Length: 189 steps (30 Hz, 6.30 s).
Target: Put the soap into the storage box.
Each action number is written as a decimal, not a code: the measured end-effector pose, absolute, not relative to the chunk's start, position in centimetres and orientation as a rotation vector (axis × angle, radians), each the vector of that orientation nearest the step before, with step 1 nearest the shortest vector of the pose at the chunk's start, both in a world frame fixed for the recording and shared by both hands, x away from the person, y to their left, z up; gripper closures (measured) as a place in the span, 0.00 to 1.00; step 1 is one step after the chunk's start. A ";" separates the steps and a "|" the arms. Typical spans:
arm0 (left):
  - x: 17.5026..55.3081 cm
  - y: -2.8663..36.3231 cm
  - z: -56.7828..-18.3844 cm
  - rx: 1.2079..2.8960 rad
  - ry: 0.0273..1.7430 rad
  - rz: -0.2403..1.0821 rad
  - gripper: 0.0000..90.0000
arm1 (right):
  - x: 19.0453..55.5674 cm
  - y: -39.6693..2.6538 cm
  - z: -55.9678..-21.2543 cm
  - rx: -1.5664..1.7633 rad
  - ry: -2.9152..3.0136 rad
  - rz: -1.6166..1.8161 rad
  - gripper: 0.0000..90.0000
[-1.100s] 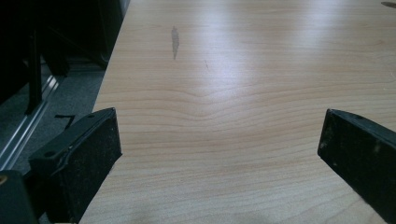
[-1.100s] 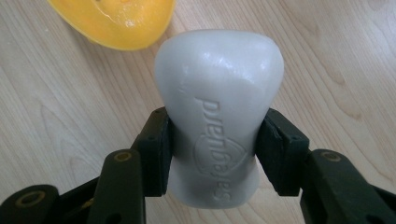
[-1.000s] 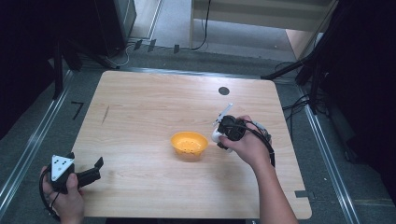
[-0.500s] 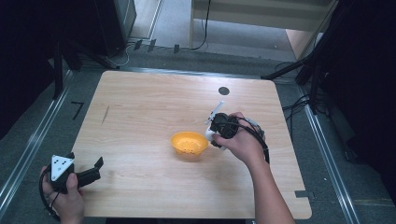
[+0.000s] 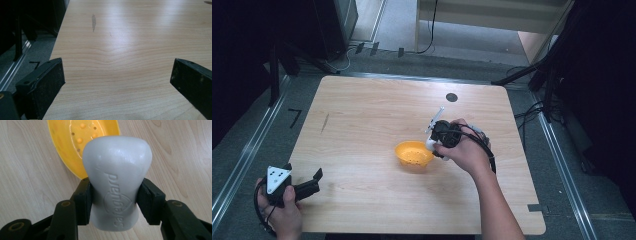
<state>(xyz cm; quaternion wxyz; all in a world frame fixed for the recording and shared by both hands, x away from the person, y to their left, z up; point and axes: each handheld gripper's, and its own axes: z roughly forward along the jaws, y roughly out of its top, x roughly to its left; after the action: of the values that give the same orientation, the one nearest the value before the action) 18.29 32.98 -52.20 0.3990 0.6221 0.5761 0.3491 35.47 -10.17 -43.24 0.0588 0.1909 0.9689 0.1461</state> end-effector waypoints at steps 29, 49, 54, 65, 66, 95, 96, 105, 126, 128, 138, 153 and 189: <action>18.3 33.0 -52.2 1.573 1.459 0.880 0.00 | 35.9 -6.4 -42.5 0.459 2.958 0.444 0.57; 18.3 33.0 -52.2 1.568 1.462 0.878 0.00 | 36.2 -4.1 -43.7 0.397 2.987 0.409 0.57; 18.3 33.0 -52.2 1.568 1.462 0.877 0.00 | 36.3 -3.8 -44.3 0.379 2.997 0.410 0.57; 18.3 33.0 -52.2 1.571 1.460 0.878 0.00 | 36.5 -3.3 -45.7 0.358 3.009 0.418 0.57; 18.3 33.0 -52.2 1.572 1.459 0.879 0.00 | 36.5 -3.3 -45.7 0.367 3.015 0.420 0.57; 18.3 33.0 -52.2 1.570 1.459 0.878 0.00 | 36.8 -3.2 -46.8 0.361 3.040 0.479 0.52; 18.3 33.0 -52.2 1.570 1.458 0.878 0.00 | 36.7 -3.3 -46.6 0.384 3.041 0.487 0.51; 18.3 33.0 -52.2 1.572 1.458 0.881 0.00 | 36.8 -5.1 -45.5 0.448 3.011 0.562 0.48; 18.3 32.9 -52.2 1.580 1.455 0.888 0.00 | 36.2 -10.2 -44.2 0.567 2.943 0.617 0.42; 18.3 32.9 -52.2 1.580 1.455 0.888 0.00 | 36.1 -10.8 -44.2 0.586 2.939 0.619 0.42; 18.3 32.9 -52.2 1.583 1.453 0.890 0.00 | 35.7 -13.4 -44.9 0.656 2.908 0.640 0.36; 18.3 32.9 -52.2 1.584 1.454 0.893 0.00 | 34.4 -17.4 -46.2 0.791 2.821 0.682 0.25; 18.3 32.8 -52.2 1.586 1.453 0.896 0.00 | 30.0 -26.2 -49.6 1.047 2.615 0.931 0.15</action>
<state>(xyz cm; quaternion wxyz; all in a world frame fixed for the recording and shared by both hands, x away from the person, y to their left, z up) 18.31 32.84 -52.20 0.3948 0.6255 0.5729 0.3532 29.98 -26.18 -49.59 0.0873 0.3515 0.8782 0.3125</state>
